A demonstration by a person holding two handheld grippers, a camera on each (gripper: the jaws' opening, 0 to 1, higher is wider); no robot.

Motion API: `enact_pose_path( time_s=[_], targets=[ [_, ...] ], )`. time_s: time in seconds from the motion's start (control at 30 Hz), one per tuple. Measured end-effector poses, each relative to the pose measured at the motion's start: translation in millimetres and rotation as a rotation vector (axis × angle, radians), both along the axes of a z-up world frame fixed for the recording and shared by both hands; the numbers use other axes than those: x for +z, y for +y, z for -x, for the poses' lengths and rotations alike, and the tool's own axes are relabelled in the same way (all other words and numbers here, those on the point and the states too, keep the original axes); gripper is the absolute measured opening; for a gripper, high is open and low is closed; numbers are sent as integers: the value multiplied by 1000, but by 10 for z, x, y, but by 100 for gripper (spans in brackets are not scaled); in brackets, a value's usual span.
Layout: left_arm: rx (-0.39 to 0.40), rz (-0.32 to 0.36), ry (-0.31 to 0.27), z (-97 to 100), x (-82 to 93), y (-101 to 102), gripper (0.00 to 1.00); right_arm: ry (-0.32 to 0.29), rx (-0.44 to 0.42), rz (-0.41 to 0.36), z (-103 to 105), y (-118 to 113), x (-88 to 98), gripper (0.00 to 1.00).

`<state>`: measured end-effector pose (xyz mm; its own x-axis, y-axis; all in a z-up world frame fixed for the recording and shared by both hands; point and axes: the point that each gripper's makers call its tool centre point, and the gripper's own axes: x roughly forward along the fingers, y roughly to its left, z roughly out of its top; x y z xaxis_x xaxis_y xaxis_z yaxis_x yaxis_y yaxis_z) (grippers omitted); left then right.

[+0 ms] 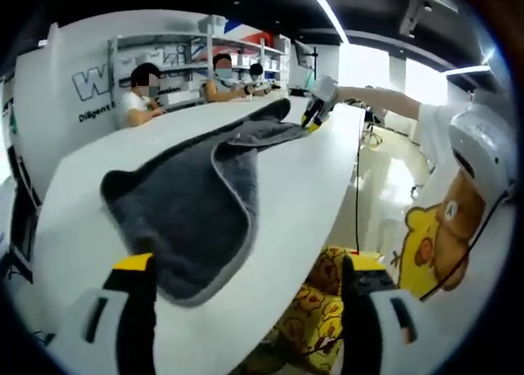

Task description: Fold the towel on the table until its edges align and the towel forms a compact rectangular stack.

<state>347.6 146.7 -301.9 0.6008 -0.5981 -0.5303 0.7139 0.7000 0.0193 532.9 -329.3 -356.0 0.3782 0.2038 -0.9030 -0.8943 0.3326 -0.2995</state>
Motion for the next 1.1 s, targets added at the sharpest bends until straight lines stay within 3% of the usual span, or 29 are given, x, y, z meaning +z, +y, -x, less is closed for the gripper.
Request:
enact_pose_path(
  time_s=[0.07,0.23,0.73,0.9,1.1],
  targets=[
    [-1,1,1,-4,-2,-1,99,5,21,17,15,-1,-23,6],
    [-1,-11,8,-42,-22,6,99,-11,42,15,63,-7,38,3],
    [-6,-9,10,-76,-32,-46,99,-205,80,-84,285,-123,799,2],
    [-15,-12,6,-61,-14,-76,99,-246,82,-94,437,-306,1012,2],
    [-22,-15,1,-41,7,-98,99,-269,49,-121,660,-680,1193,2]
  ],
)
